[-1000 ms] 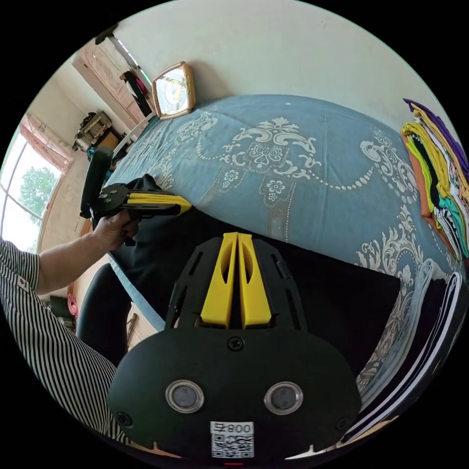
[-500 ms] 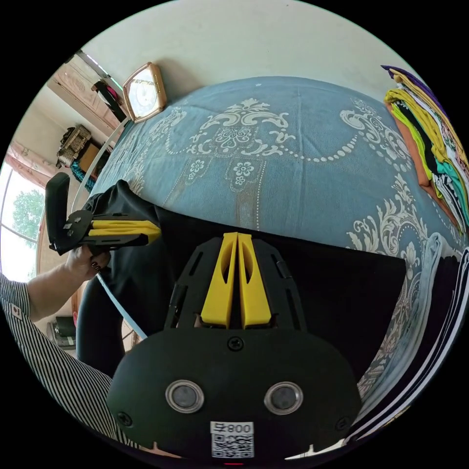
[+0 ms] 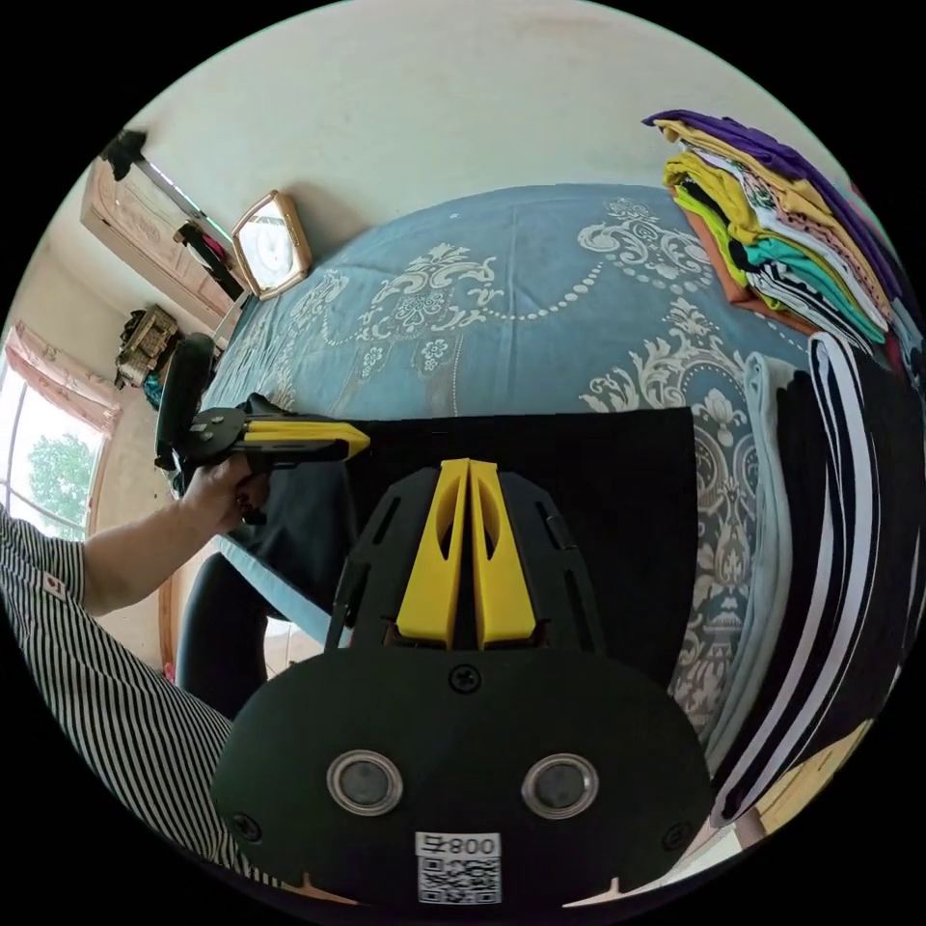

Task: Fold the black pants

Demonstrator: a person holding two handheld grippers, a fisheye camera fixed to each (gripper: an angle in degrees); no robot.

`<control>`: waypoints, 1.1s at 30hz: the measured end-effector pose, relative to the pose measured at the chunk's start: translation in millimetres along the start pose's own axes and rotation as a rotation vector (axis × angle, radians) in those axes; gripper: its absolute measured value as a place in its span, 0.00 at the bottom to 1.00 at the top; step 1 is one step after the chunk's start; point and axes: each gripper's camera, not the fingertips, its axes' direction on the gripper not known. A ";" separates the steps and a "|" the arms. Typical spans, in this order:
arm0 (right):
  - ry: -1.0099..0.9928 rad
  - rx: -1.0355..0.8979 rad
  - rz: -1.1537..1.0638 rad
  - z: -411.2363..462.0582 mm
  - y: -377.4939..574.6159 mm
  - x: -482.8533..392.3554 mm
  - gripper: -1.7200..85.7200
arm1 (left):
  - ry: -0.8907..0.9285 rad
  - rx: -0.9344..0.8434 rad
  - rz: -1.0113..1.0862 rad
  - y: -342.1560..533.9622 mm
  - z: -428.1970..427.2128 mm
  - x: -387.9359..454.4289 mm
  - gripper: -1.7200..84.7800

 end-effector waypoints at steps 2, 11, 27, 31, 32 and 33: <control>-0.006 -0.034 -0.005 -6.8 33.2 7.2 0.02 | -0.013 -0.004 0.010 -12.5 0.3 10.4 0.02; -0.009 -0.148 0.067 3.7 116.6 47.5 0.02 | -0.094 -0.075 -0.084 -79.1 4.8 30.7 0.02; -0.015 0.067 0.457 -55.1 262.3 154.4 0.10 | 0.142 -0.104 0.228 -258.6 22.3 149.2 0.10; -0.052 0.071 0.490 -47.5 280.4 166.9 0.11 | 0.147 -0.136 0.287 -303.5 34.3 172.6 0.12; -0.069 0.076 0.494 -45.2 283.9 169.4 0.11 | 0.139 -0.146 0.300 -317.1 37.7 178.0 0.12; -0.078 0.075 0.495 -43.8 285.4 170.6 0.11 | 0.129 -0.156 0.311 -329.7 41.1 182.7 0.13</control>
